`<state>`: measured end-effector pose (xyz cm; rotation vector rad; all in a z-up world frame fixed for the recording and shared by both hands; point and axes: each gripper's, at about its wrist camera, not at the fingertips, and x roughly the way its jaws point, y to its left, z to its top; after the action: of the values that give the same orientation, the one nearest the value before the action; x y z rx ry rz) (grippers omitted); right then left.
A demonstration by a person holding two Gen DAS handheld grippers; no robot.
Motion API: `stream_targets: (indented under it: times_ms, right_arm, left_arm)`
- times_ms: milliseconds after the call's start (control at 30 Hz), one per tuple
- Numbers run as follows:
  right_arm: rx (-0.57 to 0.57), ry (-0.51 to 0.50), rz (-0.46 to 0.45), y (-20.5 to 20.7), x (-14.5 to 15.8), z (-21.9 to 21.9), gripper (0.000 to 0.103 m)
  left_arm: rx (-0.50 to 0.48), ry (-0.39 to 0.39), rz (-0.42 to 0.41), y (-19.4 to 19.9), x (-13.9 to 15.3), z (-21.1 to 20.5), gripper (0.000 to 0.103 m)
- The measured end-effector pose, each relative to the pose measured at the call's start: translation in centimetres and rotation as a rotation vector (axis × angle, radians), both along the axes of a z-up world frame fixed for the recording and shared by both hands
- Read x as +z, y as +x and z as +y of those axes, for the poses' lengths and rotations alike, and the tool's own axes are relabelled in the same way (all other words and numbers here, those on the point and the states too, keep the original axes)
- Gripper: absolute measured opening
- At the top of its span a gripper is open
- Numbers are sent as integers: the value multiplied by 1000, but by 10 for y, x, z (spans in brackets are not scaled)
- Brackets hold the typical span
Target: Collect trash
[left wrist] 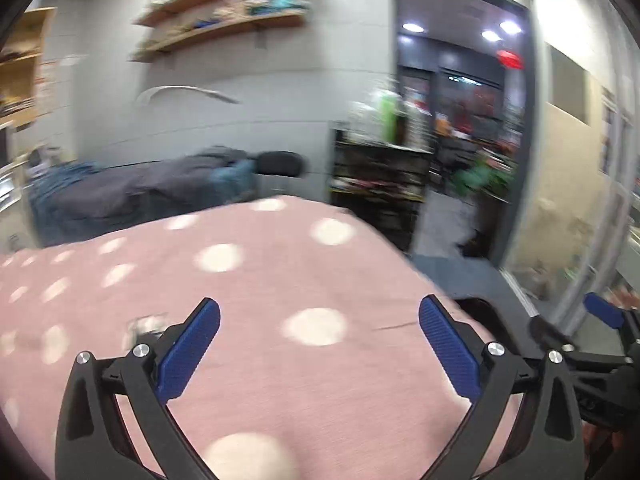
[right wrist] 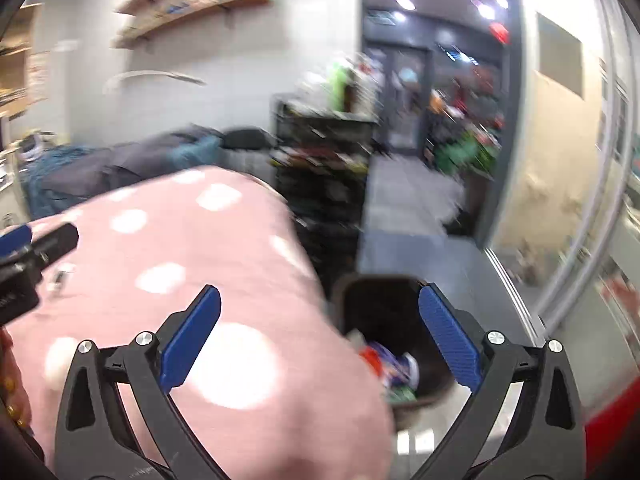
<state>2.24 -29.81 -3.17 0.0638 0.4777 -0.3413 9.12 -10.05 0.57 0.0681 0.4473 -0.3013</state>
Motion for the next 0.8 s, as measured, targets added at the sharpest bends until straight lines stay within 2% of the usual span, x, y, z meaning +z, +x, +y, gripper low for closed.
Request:
stream_targets:
  times_ms: [67,167,233,300,533,800]
  right_arm:
    - [59,-31,-28,1,8,24,98]
    - [116,-59,-90,-3,16,47,98]
    - [127,-98,-155,-11,22,61,98]
    - [147,-120,-171,-12,24,71,98]
    - [171,-81,-208,-28,31,76,98]
    - [183,-76,-221,-35,34,78,98]
  left_arm:
    - [91,-27,-26,-13,5,29,98]
    - [165,-89,-83,-31,14,61,98]
    - [206,-87,-113,-38,19,74,98]
    - [227,-85,-124,-43,19,77,98]
    - [265,-87,-132,-61,7,81,98]
    - [253,-91,-125,-69,4,76,98]
